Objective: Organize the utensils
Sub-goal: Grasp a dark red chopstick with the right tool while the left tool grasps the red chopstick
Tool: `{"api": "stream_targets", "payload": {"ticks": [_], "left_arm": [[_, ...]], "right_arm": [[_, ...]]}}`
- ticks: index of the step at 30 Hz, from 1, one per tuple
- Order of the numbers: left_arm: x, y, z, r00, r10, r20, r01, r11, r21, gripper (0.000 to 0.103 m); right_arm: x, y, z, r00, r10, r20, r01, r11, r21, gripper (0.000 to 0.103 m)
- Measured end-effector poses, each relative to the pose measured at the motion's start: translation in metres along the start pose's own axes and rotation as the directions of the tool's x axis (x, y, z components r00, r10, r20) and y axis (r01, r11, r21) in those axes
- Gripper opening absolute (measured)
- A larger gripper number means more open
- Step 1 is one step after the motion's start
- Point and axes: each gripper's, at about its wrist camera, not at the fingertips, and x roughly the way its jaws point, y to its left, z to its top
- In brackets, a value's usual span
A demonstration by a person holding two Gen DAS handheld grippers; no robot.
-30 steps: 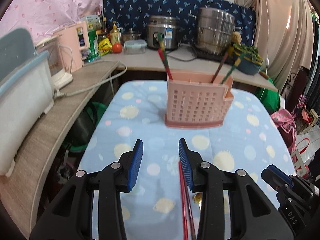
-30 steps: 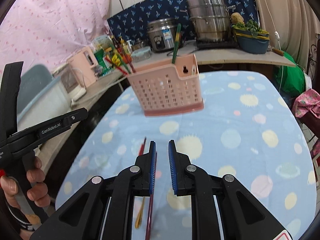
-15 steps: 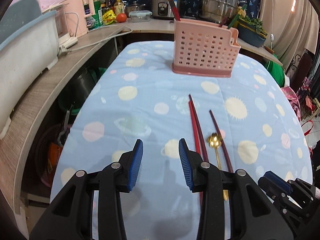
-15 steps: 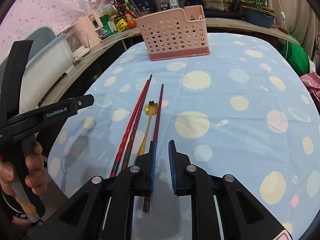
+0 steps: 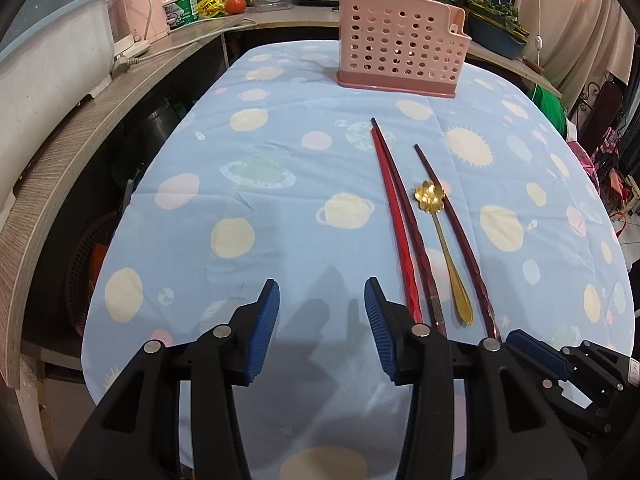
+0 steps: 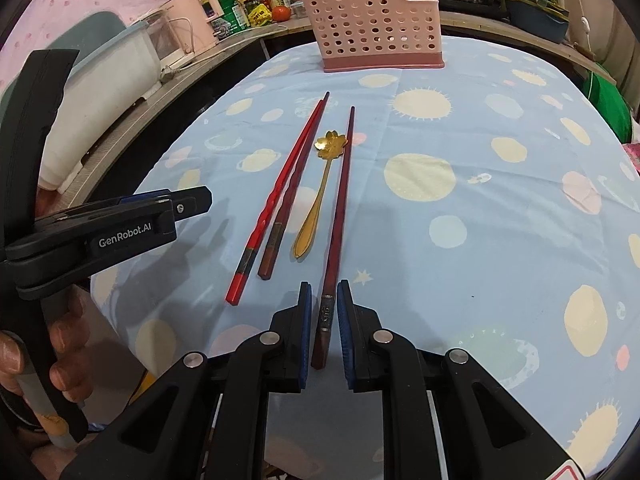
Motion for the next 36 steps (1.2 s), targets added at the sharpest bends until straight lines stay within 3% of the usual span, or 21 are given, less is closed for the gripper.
{"api": "stream_targets", "payload": {"ticks": [4,19,23,25,36], "left_arm": [[0.001,-0.005,-0.006,1.0,-0.007,-0.014,0.007,1.0,0.014,0.047],[0.004,-0.02,-0.021,0.998,-0.04,-0.053,0.043,0.998,0.054,0.047],[0.004,-0.024,-0.023,0.997,-0.053,-0.059,0.057,0.996,0.062,0.048],[0.005,-0.027,-0.024,0.996,-0.061,-0.062,0.065,0.996,0.069,0.055],[0.012,-0.034,-0.028,0.993,-0.08,-0.082,0.087,0.993,0.082,0.055]], "right_arm": [[0.002,0.001,-0.004,1.0,-0.004,-0.007,0.004,1.0,-0.002,0.016],[0.0,-0.005,-0.006,0.999,-0.047,0.008,0.047,0.999,0.015,0.007],[-0.002,-0.012,-0.006,0.998,-0.054,0.014,0.054,0.998,0.044,0.007],[-0.003,-0.015,-0.006,0.998,-0.059,0.018,0.058,0.997,0.055,0.007],[-0.003,-0.017,-0.006,0.998,-0.058,0.02,0.057,0.996,0.064,0.007]]}}
